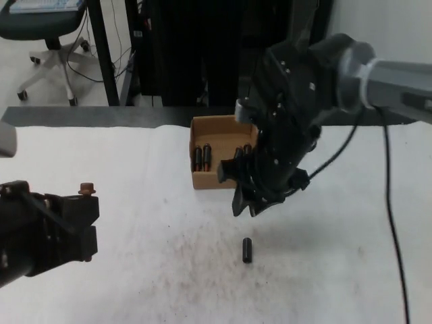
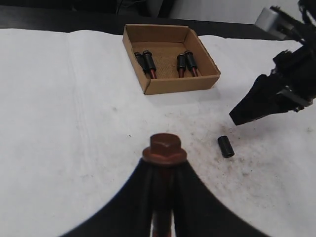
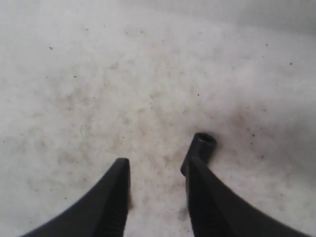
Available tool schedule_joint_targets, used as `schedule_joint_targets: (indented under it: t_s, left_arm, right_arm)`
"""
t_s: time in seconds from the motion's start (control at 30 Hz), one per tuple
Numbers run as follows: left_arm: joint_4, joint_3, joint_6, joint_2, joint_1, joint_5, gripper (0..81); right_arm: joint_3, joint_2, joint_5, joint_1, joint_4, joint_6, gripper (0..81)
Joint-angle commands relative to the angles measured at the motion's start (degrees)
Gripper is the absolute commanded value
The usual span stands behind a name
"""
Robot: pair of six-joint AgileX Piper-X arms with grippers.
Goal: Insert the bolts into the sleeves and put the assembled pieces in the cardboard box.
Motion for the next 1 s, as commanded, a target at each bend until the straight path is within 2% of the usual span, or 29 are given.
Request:
schedule_joint_targets:
  t_s: [0.0,0.27,0.97]
  left_arm:
    - [-0.89,-0.12,-0.25,-0.43,0.19,0.38,0.4]
    - [-0.89,-0.12,0.01,-0.58,0.04,2.53,0.4]
    - [-0.89,-0.12,0.15,-0.58,0.04,2.54,0.4]
  right_arm:
    - [-1.08,1.81,-0.12,0.17,2.85,0.37,34.6]
    - [-1.06,3.86,5.41,-0.02,6.51,1.24,34.6]
    - [-1.06,3.86,5.72,-0.02,-2.09,3.56,34.6]
